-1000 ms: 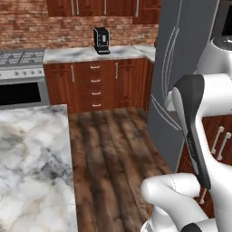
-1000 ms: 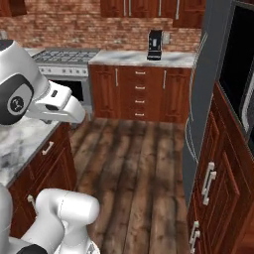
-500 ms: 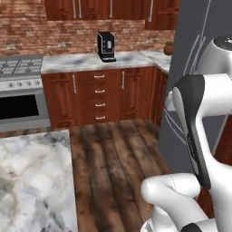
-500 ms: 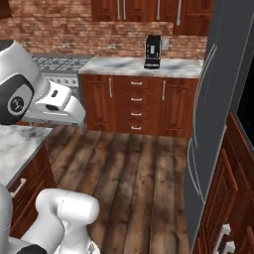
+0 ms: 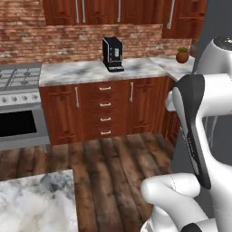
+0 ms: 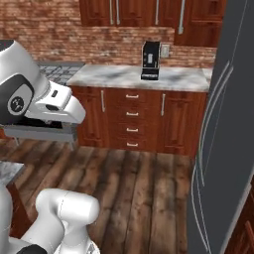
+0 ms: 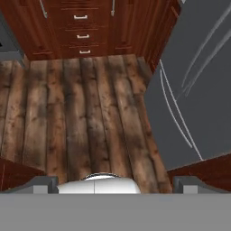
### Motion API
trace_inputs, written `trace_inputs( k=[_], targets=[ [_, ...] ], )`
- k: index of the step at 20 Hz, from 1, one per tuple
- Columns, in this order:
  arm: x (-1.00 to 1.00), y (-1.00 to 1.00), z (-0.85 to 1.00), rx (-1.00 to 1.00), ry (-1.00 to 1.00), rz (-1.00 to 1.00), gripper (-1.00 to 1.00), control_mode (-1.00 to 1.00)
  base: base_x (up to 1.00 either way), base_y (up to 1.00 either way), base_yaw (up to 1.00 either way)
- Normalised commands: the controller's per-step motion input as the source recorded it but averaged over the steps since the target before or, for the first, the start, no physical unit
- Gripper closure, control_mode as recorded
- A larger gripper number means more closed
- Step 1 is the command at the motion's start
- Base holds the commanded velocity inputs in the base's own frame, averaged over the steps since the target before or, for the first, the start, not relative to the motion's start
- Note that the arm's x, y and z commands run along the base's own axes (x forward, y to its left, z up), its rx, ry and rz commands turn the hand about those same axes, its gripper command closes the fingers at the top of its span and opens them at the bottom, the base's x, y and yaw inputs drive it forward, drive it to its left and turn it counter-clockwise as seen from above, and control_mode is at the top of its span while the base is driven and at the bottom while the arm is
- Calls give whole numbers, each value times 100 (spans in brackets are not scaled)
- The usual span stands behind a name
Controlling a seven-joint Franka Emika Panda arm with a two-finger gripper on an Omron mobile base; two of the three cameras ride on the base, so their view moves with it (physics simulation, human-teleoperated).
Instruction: Pick up the bowls from the cabinet and place each bowl in front of a stool on the dining counter.
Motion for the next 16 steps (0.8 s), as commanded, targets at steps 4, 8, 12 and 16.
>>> trace_inputs(
  k=[4,8,12,16],
  targets=[
    [0,0,0,0,0,0,-100,100,100,9,0],
    [0,0,0,0,0,0,-100,100,100,8,0],
    [0,0,0,0,0,0,-100,100,100,5,0],
    [0,0,0,0,0,0,-100,100,100,1,0]
  ],
)
